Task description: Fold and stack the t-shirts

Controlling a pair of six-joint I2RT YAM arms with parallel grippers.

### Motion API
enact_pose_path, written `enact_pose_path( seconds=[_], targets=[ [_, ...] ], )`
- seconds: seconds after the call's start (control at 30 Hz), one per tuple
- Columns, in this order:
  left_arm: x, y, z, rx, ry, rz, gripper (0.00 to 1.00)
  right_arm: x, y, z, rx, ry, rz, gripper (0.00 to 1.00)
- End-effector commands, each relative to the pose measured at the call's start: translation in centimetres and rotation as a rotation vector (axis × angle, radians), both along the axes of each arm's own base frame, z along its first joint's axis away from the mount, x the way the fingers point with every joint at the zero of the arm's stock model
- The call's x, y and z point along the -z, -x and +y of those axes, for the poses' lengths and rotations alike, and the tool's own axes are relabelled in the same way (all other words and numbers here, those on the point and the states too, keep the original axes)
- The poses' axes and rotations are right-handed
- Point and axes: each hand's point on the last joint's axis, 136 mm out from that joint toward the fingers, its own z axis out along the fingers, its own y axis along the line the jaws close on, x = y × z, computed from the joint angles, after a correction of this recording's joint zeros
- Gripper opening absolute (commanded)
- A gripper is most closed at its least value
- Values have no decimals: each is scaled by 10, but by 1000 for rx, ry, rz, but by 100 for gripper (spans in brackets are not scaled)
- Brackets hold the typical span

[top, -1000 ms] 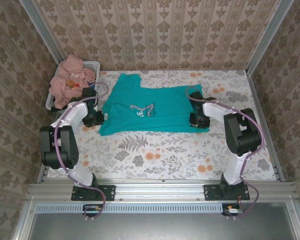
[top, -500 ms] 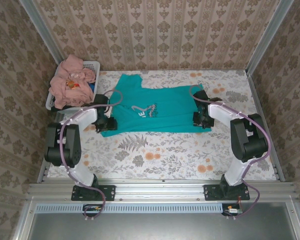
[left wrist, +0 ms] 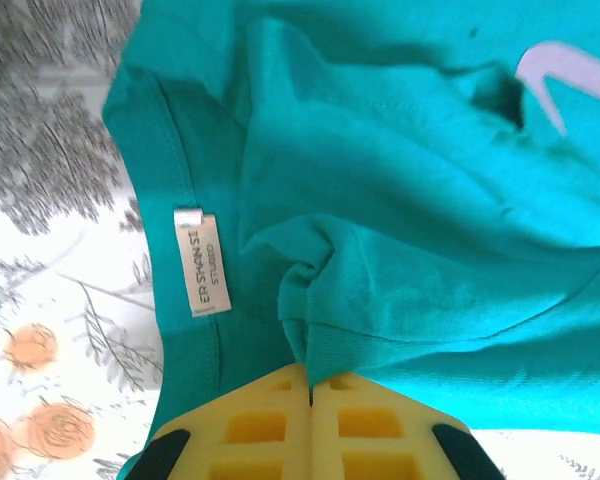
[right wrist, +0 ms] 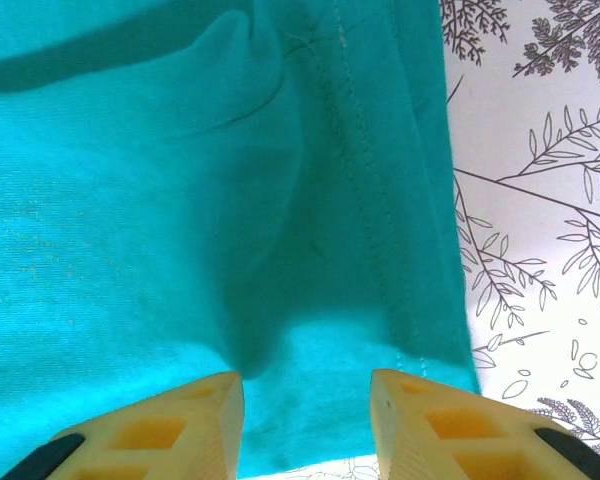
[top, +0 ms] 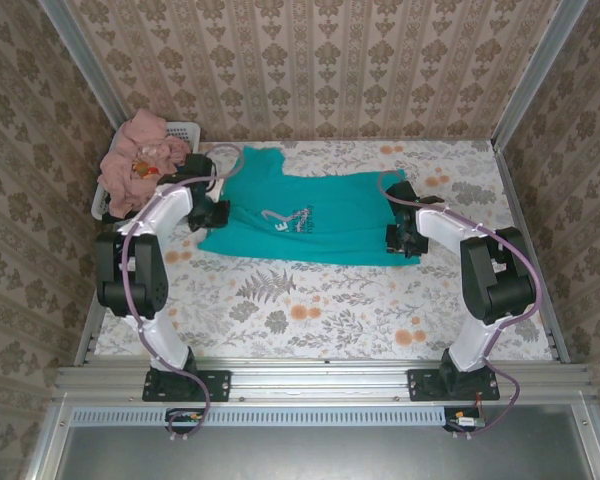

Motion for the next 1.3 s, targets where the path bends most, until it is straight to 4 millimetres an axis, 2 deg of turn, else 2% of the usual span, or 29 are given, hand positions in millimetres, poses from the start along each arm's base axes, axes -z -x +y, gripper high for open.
enact_pose_path(
  seconds=[0.0,0.03,0.07,0.1,0.3,0.47,0.6,0.63,0.7,0.77,0.9,0.97,1.1,1.27],
  targets=[
    [32,7,11,26,-65,137,6,3,2,-2,-5,11,1,40],
    [38,8,15,11,-79,159,12,2,1,-2,-6,9,-2,40],
    [41,10,18,-3,-84,170,24,2,2,-2,-7,9,-1,40],
    [43,13,19,-16,-83,171,31,2,3,-3,-6,10,-1,40],
    [34,35,32,-125,-42,104,49,-1,4,0,-9,-3,-10,40],
    [53,52,28,-129,-11,136,53,0,6,2,-9,-15,-11,40],
    [74,59,28,-121,-10,208,39,2,6,0,-10,-5,-6,40],
    [76,62,28,-121,-11,217,32,2,7,0,-9,-3,-5,40],
    [74,66,30,-123,-15,222,11,2,8,-2,-3,4,0,40],
    [65,72,32,-131,-20,214,0,2,9,-5,7,14,5,40],
    [40,82,40,-167,-22,143,0,4,12,-8,19,22,18,40],
    [34,85,43,-190,-5,122,0,6,12,-9,22,23,24,40],
    [39,87,48,-238,52,128,0,9,13,-13,27,33,41,40],
    [51,103,63,-312,56,164,0,8,20,-25,48,53,52,39]
  ],
)
